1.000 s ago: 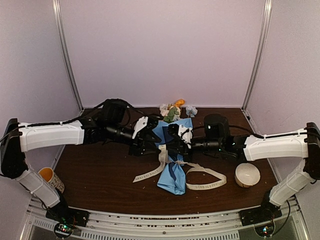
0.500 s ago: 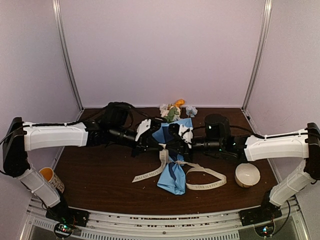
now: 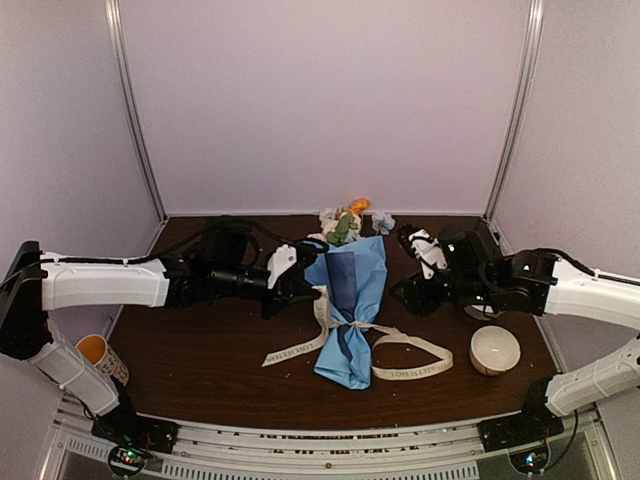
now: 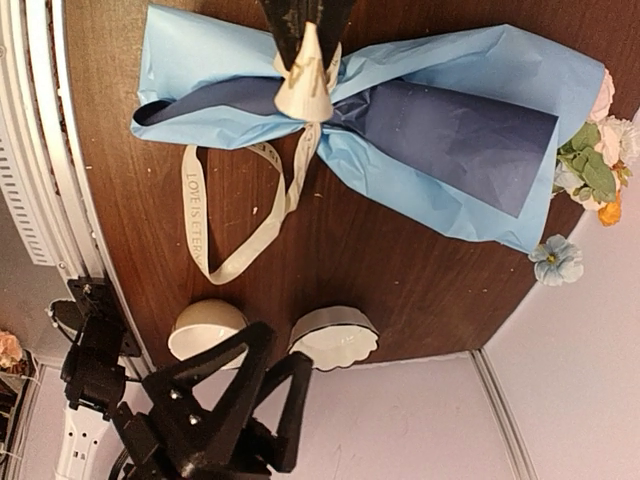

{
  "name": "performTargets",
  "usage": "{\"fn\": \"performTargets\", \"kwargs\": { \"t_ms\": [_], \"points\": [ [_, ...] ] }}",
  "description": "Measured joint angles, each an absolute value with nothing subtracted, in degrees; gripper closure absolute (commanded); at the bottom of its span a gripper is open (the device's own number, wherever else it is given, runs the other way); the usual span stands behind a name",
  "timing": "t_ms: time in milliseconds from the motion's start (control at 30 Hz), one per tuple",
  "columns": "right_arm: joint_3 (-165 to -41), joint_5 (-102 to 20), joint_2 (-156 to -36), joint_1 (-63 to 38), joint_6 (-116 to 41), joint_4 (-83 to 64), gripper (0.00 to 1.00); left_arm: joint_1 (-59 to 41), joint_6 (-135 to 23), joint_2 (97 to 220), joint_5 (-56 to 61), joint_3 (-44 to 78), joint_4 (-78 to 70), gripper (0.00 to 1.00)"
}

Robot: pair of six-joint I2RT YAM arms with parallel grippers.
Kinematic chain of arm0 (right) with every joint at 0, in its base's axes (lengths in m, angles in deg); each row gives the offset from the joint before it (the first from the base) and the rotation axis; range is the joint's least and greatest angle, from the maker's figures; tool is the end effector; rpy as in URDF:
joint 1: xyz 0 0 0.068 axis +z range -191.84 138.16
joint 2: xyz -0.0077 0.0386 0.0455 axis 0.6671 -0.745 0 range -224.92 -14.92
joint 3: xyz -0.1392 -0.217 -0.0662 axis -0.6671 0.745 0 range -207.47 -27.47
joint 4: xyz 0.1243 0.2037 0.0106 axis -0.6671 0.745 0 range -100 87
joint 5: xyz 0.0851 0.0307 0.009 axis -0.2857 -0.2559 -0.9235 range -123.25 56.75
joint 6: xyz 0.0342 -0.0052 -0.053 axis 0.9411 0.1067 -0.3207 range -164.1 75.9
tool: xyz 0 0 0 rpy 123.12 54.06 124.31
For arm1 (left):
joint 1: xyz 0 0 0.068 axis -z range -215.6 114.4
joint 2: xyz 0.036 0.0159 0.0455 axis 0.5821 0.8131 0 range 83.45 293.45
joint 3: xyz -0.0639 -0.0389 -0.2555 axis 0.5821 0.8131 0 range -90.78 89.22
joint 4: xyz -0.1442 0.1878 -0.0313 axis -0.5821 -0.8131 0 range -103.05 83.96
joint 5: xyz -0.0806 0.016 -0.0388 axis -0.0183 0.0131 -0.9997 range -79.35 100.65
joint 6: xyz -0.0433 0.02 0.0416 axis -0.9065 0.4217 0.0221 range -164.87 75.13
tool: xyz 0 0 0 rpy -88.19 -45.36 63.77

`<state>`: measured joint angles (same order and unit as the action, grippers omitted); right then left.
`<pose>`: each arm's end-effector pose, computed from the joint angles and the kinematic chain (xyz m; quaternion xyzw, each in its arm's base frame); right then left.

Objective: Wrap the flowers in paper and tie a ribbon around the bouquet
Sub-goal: Pass from the right arm to the left, then pick up the right side of the half-tied ribbon from the center of the board.

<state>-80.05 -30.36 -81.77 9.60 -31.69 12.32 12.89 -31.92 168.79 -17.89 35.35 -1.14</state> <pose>0.1553 0.1909 0.2806 -0.2877 0.8455 0.2184 0.3932 0.1966 -0.2573 0.2535 0.5325 0.6425 -0.3552 0.4211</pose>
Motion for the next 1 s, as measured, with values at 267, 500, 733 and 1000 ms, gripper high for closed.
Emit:
{"fn": "performTargets", "kwargs": {
  "t_ms": [267, 500, 733, 1000],
  "points": [
    [-76.59, -29.86, -79.06, 11.08, -17.29, 26.60, 0.50, 14.36, -32.16, 167.70, -16.97, 36.88, -0.31, 1.00],
    [-78.28, -35.80, -92.90, 12.44, -18.38, 22.92, 0.47, 14.40, -32.18, 167.67, -16.58, 36.88, -0.20, 1.00],
    [-80.59, -41.77, -103.65, 13.60, -22.58, 22.53, 0.47, 14.40, -32.09, 167.67, -15.86, 36.88, -0.55, 1.00],
    [-80.59, -44.04, -107.69, 13.77, -25.94, 20.74, 0.49, 14.40, -31.41, 168.07, -14.87, 36.66, -1.71, 1.00]
  ]
}}
